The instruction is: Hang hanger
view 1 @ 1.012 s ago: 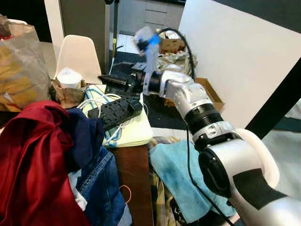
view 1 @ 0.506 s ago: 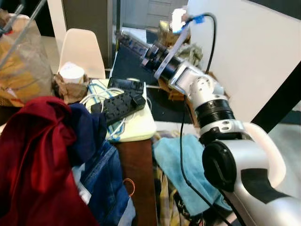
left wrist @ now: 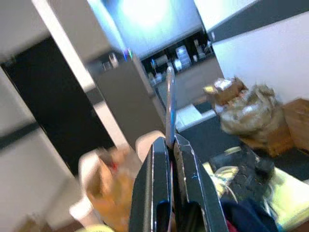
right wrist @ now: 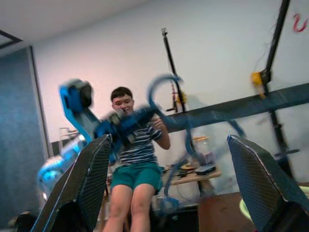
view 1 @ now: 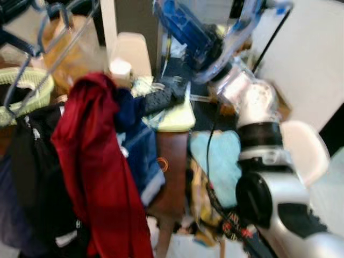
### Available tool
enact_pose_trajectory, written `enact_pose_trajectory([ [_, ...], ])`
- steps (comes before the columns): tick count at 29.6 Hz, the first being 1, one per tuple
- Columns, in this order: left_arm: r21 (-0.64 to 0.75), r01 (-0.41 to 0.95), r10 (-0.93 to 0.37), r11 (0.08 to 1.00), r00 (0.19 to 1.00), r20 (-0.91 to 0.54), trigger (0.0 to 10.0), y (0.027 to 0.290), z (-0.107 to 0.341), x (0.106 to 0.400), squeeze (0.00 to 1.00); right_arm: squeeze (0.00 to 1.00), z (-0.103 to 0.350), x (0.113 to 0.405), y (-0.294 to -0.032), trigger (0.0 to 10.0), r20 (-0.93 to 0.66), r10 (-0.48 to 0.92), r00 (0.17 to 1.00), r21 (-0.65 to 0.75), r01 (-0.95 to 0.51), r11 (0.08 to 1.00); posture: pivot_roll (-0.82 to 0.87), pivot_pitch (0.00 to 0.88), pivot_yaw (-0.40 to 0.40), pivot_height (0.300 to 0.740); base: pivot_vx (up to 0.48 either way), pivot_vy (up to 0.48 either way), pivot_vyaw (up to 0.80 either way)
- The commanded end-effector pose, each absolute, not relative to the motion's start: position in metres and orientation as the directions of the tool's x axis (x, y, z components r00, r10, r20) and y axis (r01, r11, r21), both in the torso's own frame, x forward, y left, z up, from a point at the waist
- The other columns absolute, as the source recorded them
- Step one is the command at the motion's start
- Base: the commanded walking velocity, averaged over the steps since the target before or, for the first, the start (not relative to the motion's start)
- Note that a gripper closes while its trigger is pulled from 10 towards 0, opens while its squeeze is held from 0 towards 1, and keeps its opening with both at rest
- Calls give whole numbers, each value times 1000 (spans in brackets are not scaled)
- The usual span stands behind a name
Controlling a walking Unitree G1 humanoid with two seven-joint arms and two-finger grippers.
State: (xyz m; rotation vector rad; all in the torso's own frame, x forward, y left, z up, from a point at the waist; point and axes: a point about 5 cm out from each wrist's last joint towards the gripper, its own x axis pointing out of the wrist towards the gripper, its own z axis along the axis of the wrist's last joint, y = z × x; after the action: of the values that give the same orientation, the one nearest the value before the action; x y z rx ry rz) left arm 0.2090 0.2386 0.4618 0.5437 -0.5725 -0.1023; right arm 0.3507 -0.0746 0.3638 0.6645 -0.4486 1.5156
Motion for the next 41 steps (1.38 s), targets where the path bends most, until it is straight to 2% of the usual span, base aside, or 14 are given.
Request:
enact_pose_trajectory([
  [1, 523, -88, -212, 848, 848, 486, 10000, 246, 470, 206, 0, 0, 364, 349, -72, 10000, 649, 760, 33, 121, -991, -60, 133, 0, -69, 740, -446, 0, 0],
  [8, 459, 76, -316, 885, 822, 474, 10000, 232, 467, 205, 0, 0, 356, 350, -66, 10000, 604, 794, 66, 134, -991, -20, 132, 0, -71, 740, -434, 0, 0],
  [10, 406, 290, -441, 867, 826, 352, 10000, 218, 432, 220, 0, 0, 353, 348, -66, 10000, 557, 829, 49, 81, -997, 4, 132, 0, -73, 740, 0, 0, 0],
  [14, 389, 419, -528, 821, 817, 234, 10000, 208, 402, 227, 0, 0, 353, 346, -70, 10000, 535, 844, 37, 44, -999, 16, 132, 0, -73, 740, 0, 0, 0],
  [15, 353, 539, -605, 765, 789, 106, 10000, 201, 371, 230, 0, 0, 354, 344, -77, 10000, 517, 855, 25, 0, -1000, 30, 129, 0, -72, 740, 0, 0, 0],
  [24, 180, 699, -698, 692, 711, -82, 10000, 205, 315, 233, 0, 0, 361, 335, -98, 10000, 479, 877, -42, -123, -992, 19, 117, 0, -68, 740, 0, 0, 0],
  [27, 94, 753, -740, 651, 657, -145, 10000, 211, 291, 231, 0, 0, 353, 329, -101, 10000, 364, 928, -77, -192, -981, -7, 112, 0, -66, 740, 0, 0, 0],
  [28, 42, 793, -775, 607, 603, -187, 10000, 213, 276, 228, 0, 0, 336, 324, -97, 10000, 201, 975, -92, -247, -968, -40, 109, 0, -63, 740, 0, 0, 0],
  [32, 42, 793, -775, 607, 603, -187, 10000, 213, 276, 228, 0, 0, 336, 324, -97, 10000, 201, 975, -92, -247, -968, -40, 109, 0, -63, 740, 0, 0, 0],
  [33, 31, 838, -810, 544, 535, -243, 10000, 210, 267, 223, 0, 0, 311, 322, -91, 10000, -22, 996, -89, -296, -951, -92, 108, 0, -64, 740, 0, 0, 0],
  [34, 31, 838, -810, 544, 535, -243, 10000, 210, 267, 223, 0, 0, 311, 322, -91, 10000, -22, 996, -89, -296, -951, -92, 108, 0, -64, 740, 0, 0, 0],
  [35, 60, 873, -819, 485, 477, -319, 10000, 206, 264, 220, 0, 0, 292, 320, -90, 10000, -200, 975, -93, -324, -933, -156, 109, 0, -59, 740, 0, 0, 0],
  [37, 60, 873, -819, 485, 477, -319, 10000, 206, 264, 220, 0, 0, 292, 320, -90, 10000, -200, 975, -93, -324, -933, -156, 109, 0, -59, 740, 0, 0, 0],
  [41, 189, 905, -764, 382, 425, -486, 10000, 204, 266, 214, 0, 0, 272, 326, -111, 10000, -495, 868, -31, -368, -898, -241, 101, 0, -64, 740, 0, 0, 0],
])
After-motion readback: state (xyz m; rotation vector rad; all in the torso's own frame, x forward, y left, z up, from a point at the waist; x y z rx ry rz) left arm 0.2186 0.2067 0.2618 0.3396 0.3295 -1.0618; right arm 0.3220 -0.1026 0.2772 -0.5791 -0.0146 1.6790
